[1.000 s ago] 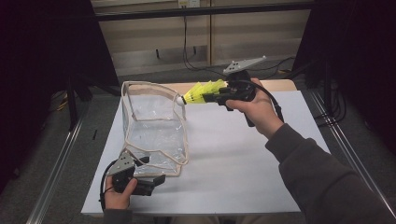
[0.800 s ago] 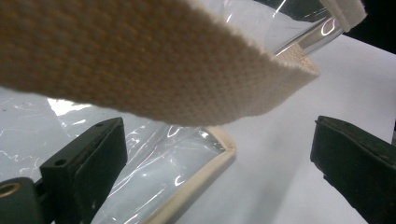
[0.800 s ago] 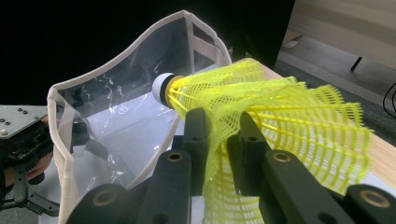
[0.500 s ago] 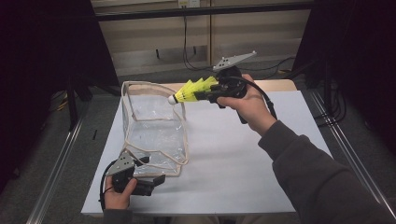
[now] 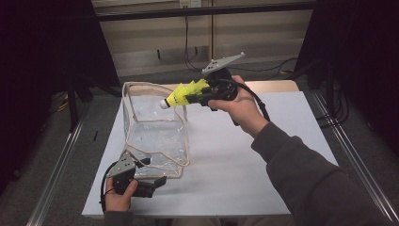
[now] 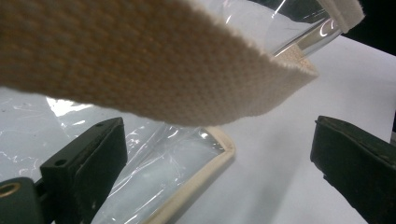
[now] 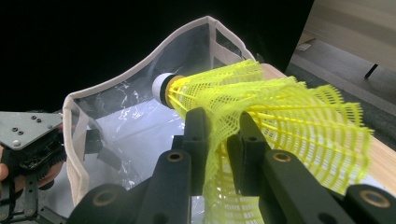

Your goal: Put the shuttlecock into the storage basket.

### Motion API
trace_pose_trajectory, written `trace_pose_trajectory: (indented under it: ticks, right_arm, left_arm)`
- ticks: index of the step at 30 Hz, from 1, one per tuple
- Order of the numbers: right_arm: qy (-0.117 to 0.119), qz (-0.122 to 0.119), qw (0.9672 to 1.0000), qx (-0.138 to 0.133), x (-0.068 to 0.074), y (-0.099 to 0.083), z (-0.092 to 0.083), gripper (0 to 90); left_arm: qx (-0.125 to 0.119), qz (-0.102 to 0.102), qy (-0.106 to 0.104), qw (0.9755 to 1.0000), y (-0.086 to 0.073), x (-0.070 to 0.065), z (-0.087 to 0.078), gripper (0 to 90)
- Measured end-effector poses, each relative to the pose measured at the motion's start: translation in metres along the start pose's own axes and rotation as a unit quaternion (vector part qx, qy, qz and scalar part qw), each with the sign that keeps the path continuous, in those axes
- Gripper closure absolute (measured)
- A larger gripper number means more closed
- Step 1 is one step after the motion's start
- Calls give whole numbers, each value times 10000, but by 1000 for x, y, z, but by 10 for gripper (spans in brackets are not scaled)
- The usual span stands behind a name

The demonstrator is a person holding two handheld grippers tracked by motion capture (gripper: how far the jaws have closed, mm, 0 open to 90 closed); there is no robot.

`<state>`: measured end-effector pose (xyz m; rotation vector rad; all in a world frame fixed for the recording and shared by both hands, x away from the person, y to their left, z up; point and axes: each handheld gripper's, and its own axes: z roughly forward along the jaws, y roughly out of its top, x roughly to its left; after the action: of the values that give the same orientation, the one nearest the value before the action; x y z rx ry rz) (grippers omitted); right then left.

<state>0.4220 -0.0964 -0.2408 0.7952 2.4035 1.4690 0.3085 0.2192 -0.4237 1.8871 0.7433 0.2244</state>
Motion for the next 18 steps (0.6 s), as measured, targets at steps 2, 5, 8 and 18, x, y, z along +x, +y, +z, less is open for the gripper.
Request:
trace_pose_trajectory:
  ticks: [2,5,8,18]
  right_arm:
    - [17,-17,10000,22,2,1,3,782]
    - [21,-33,10000,26,5,3,6,782]
    - [-3,-51,10000,35,6,4,10,782]
    - [34,-73,9999,108,12,7,21,782]
  left_arm:
    - [2,20,-16,10000,0,0,0,37]
    - [0,19,-16,10000,0,0,0,37]
    - [-67,-45,-14,10000,0,0,0,37]
    - [-70,-69,-21,9999,0,-1,1,37]
